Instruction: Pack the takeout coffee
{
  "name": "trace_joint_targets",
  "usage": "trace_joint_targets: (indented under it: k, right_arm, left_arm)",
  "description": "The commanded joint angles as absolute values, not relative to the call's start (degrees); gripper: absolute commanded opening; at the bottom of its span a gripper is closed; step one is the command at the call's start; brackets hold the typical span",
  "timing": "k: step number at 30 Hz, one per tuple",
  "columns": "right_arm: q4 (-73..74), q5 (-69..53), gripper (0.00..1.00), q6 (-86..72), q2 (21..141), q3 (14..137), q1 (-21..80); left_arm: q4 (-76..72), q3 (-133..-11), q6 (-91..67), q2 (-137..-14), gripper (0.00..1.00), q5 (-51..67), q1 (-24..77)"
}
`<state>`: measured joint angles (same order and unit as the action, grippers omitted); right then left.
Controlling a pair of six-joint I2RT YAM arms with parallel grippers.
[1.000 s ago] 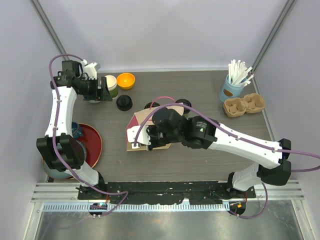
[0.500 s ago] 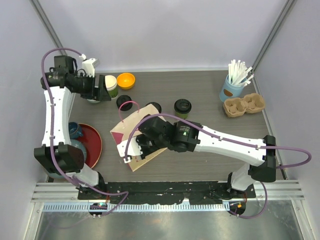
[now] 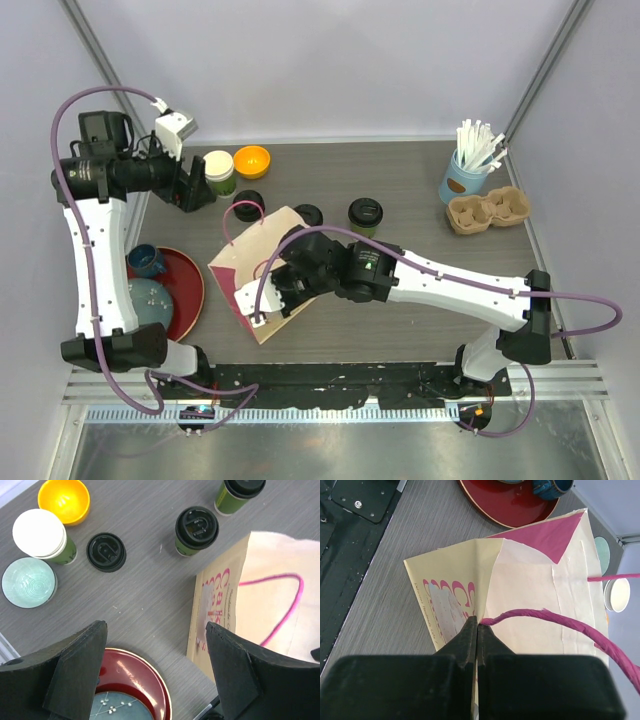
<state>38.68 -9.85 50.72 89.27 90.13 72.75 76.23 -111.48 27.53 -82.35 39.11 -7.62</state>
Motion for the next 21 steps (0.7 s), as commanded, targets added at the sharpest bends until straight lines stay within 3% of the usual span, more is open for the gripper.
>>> trace_joint_targets:
  k: [1,2,3,6,13,21]
  right_arm:
    - [35.07,-11.34,0.06,50.89,89.47,92.37,71.72]
    - [35.16,-10.64,0.13,50.71,89.39,92.37,71.72]
    - [35.5,-10.37,0.34,50.1,89.38,92.72,71.72]
    - [36.65,-9.93,0.55,47.66,88.86,94.21,71.72]
    - [38.23,-9.66,0.67,42.38,85.43,95.1,71.72]
    - [52.09,-13.36,0.66,34.91,80.78,99.48,71.72]
  left_arm:
    - [95.19,-109.16,31.55,-79.28,0.84,40.25,-7.56]
    - [95.19,-108.64,31.64,-79.1,0.84,40.25,-7.38]
    - [95.1,-108.46,31.73,-79.01,0.84,40.43,-7.12]
    - [95.19,-107.14,32.25,-79.28,0.85,41.22,-6.94]
    - [94.48,-104.86,33.05,-79.89,0.85,43.68,-6.94]
    - [93.43,-104.85,32.96,-79.54,0.85,43.16,-6.94]
